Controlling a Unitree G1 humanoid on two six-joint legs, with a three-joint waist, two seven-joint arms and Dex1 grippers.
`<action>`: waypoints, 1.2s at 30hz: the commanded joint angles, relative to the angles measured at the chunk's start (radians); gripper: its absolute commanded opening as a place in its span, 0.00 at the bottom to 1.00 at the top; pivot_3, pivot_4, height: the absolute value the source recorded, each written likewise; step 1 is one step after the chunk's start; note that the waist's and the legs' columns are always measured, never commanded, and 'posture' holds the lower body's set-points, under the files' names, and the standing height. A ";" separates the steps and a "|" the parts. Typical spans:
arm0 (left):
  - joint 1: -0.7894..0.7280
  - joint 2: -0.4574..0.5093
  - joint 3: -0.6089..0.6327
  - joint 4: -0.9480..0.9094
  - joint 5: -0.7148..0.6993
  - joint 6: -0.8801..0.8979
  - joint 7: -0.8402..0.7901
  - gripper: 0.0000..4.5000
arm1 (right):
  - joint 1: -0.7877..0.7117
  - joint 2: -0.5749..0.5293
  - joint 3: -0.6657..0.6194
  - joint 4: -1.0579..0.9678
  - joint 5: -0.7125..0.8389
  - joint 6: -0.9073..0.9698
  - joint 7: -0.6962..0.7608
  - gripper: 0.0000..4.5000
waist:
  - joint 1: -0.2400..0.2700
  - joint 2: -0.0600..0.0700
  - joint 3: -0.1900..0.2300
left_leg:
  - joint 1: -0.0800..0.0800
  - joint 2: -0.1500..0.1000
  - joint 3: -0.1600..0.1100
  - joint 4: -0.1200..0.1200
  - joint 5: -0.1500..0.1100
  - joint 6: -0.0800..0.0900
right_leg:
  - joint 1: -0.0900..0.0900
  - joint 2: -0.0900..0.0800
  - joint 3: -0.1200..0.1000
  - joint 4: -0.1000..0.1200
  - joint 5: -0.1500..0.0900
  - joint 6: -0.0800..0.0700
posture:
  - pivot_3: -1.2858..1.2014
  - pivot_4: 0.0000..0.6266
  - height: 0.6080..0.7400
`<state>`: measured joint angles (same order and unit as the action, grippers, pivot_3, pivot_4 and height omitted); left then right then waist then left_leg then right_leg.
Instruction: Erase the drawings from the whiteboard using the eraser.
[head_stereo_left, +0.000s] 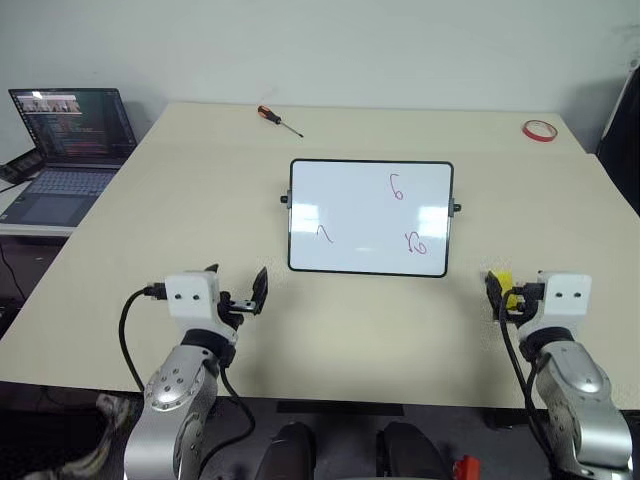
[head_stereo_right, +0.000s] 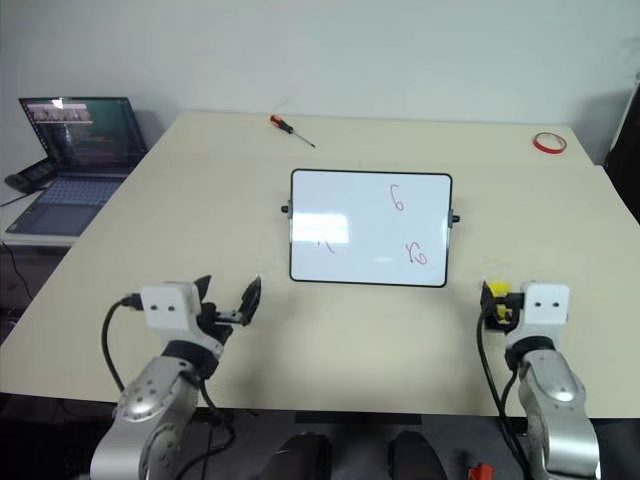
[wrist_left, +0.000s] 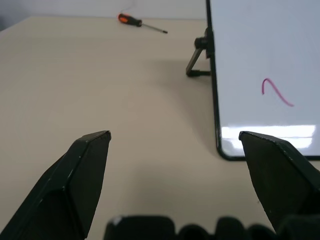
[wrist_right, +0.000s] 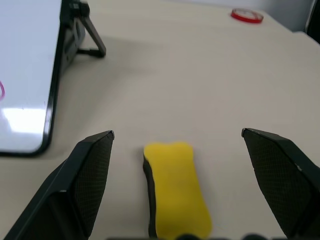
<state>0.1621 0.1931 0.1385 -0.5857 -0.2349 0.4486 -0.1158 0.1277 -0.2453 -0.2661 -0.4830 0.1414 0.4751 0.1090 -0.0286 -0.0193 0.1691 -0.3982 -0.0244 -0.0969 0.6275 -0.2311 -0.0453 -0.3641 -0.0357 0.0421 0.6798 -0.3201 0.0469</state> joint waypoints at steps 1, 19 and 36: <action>-0.016 -0.005 0.002 -0.063 -0.002 -0.016 0.007 1.00 | -0.033 -0.021 -0.022 -0.053 0.016 0.016 0.006 0.99 | 0.000 0.000 0.000 | 0.000 0.000 0.000 0.000 0.000 0.000 | 0.000 0.000 0.000 0.000 0.000 0.000 | 0.52 0.24 1.00; -0.156 0.025 0.007 0.002 0.004 0.016 0.000 1.00 | -0.043 0.083 0.026 -0.070 -0.003 -0.004 -0.063 0.99 | -0.001 0.000 0.000 | 0.000 0.000 0.000 0.000 0.000 0.000 | 0.000 0.001 -0.001 0.000 0.000 0.000 | 0.52 0.24 1.00; -0.268 0.055 -0.034 0.133 -0.014 -0.027 -0.103 1.00 | -0.023 0.044 -0.001 -0.096 -0.010 0.012 -0.070 0.99 | 0.000 0.000 0.000 | 0.000 0.000 0.000 0.000 0.000 0.000 | 0.000 0.001 -0.001 0.000 0.000 0.000 | 0.52 0.24 1.00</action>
<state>-0.0719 0.2288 0.1124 -0.4503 -0.2381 0.4467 -0.1873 0.1062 -0.1857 -0.2426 -0.5351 0.1356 0.4850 0.0379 -0.0287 -0.0196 0.1693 -0.3982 -0.0247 -0.0972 0.6273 -0.2310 -0.0453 -0.3642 -0.0347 0.0405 0.6802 -0.3201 0.0469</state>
